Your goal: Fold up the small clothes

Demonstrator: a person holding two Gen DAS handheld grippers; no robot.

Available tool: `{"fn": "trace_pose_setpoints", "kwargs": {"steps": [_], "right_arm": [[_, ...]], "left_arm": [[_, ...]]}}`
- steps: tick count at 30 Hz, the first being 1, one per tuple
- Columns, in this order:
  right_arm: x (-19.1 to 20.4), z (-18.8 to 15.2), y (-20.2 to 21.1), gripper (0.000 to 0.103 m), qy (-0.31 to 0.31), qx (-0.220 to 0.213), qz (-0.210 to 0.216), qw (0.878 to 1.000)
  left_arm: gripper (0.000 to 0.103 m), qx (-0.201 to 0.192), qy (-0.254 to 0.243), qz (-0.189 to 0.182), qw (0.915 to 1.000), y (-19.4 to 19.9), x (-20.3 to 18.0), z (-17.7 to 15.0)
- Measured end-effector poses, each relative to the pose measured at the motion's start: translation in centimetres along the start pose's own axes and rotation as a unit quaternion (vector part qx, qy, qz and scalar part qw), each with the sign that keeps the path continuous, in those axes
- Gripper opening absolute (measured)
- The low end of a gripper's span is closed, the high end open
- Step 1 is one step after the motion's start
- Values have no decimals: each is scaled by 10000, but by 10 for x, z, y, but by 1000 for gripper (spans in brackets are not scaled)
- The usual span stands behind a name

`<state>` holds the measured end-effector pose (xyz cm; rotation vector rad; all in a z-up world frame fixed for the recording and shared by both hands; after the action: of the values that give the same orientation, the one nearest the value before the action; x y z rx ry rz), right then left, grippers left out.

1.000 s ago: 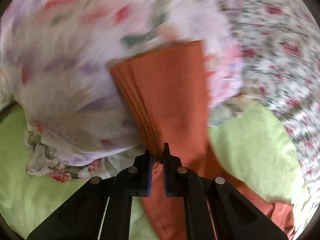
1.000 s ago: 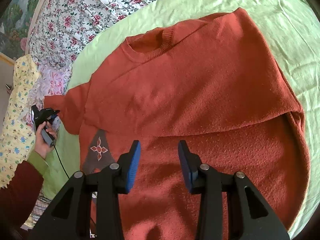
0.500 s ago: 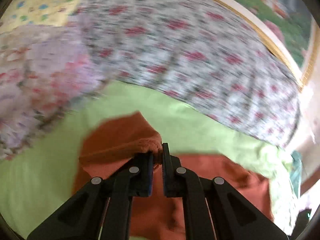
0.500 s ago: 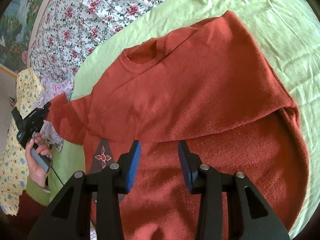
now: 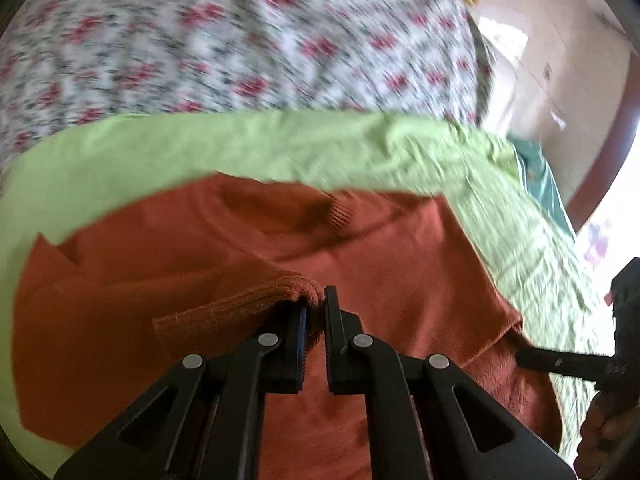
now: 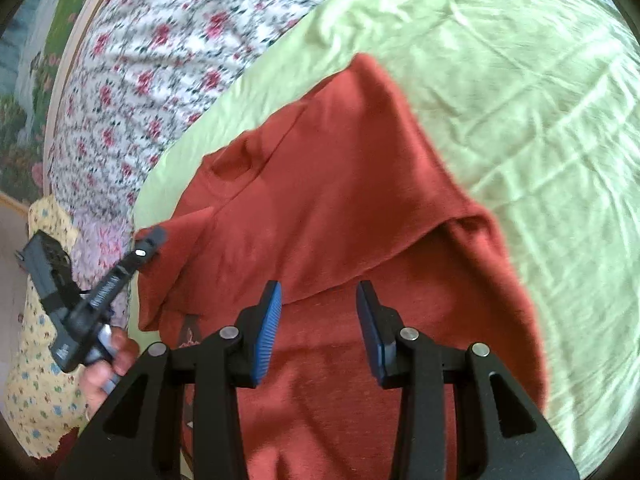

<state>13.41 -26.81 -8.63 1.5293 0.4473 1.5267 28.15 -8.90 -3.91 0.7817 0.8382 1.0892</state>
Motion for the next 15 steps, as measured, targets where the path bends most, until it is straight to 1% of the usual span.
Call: {"fn": "trace_pose_setpoints", "kwargs": {"steps": [1, 4, 6, 7, 8, 10, 12, 13, 15], "right_arm": [[-6, 1, 2, 40, -38, -62, -112, 9999], [-17, 3, 4, 40, -144, -108, -200, 9996], [-22, 5, 3, 40, -206, -84, -202, 9995], [-22, 4, 2, 40, -224, -75, -199, 9995], [-23, 5, 1, 40, -227, -62, -210, 9995], [-21, 6, -1, 40, -198, -40, -239, 9995], [-16, 8, -4, 41, -99, -18, -264, 9996], [-12, 10, -6, 42, -17, -50, -221, 9997], [-5, 12, -9, 49, 111, -44, -248, 9996]], "left_arm": [[6, 104, -85, -24, 9999, -11, -8, -1], [7, 380, -222, 9, 9990, -31, -18, -10], [11, 545, -242, 1, 9982, -42, -21, -15], [11, 679, -216, -77, 9974, -47, -21, -19], [15, 782, -193, -159, 9966, -49, -21, -22], [22, 869, -183, -254, 9957, -48, -21, -27], [44, 917, -231, -238, 9952, -43, -21, -34], [47, 885, -259, -216, 9955, -37, -20, -39], [48, 828, -292, -182, 9960, -24, -15, -48]]}}
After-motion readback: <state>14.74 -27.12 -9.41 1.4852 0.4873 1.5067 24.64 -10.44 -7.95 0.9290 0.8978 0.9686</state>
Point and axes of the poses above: each gripper's, at about its wrist camera, not at the fingertips, and y roughly against the way its jaws point, x to its left, z to its top, the point moved 4 cm from there along -y, roughly the way its jaws point, and after that the axes turned 13 degrees about x, right-handed, at the moved point
